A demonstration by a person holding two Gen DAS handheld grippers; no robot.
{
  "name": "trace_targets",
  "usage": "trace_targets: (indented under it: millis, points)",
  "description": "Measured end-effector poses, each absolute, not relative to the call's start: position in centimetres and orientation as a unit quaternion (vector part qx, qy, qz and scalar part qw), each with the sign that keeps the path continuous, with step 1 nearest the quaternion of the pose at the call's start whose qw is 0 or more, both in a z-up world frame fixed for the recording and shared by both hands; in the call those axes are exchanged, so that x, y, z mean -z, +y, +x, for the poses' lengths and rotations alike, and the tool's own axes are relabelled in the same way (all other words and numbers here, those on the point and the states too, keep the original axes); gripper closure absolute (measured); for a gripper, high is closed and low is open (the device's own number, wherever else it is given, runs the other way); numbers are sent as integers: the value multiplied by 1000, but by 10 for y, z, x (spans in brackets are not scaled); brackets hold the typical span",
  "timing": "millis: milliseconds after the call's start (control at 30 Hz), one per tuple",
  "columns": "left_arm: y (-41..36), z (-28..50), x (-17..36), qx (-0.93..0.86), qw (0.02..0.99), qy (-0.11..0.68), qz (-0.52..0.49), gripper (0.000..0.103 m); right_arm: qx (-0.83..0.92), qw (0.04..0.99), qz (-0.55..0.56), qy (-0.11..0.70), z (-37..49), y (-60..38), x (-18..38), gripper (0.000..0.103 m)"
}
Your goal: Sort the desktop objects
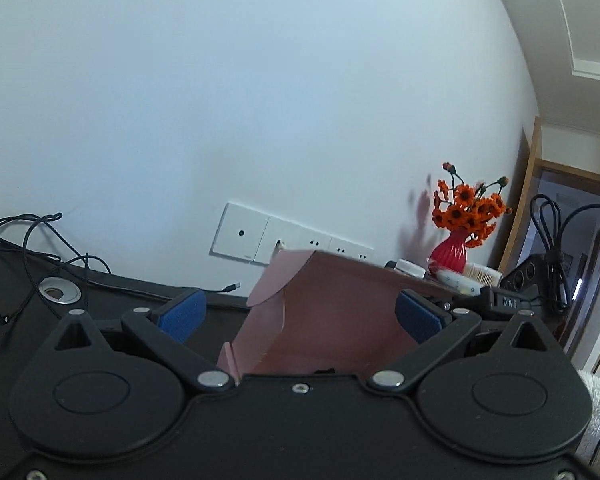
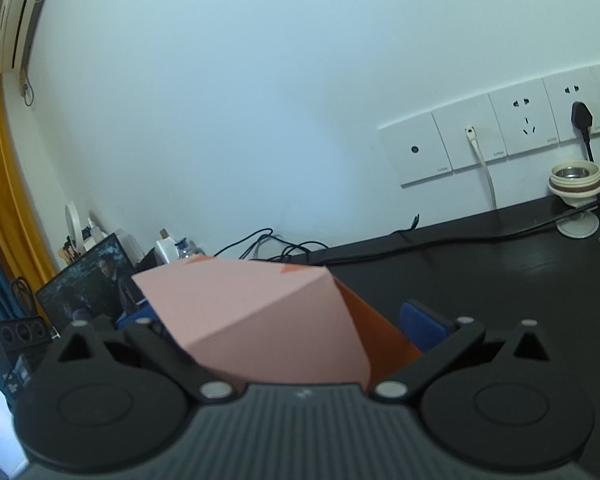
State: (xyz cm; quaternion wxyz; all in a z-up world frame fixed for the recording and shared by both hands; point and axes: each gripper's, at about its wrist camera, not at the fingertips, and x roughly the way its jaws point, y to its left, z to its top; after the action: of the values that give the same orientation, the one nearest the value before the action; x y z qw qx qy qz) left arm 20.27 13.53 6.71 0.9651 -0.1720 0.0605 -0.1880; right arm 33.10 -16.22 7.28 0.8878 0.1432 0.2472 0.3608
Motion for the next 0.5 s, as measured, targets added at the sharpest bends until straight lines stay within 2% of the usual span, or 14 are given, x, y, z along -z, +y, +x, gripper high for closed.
trace_targets:
  millis: [200, 500]
  points:
    - [137, 199, -69, 172, 970, 44, -167, 0, -356, 892, 129, 247, 329, -161, -74, 1]
    - [137, 210, -64, 145, 974, 65, -162, 0, -351, 894, 117, 252, 323, -161, -73, 1]
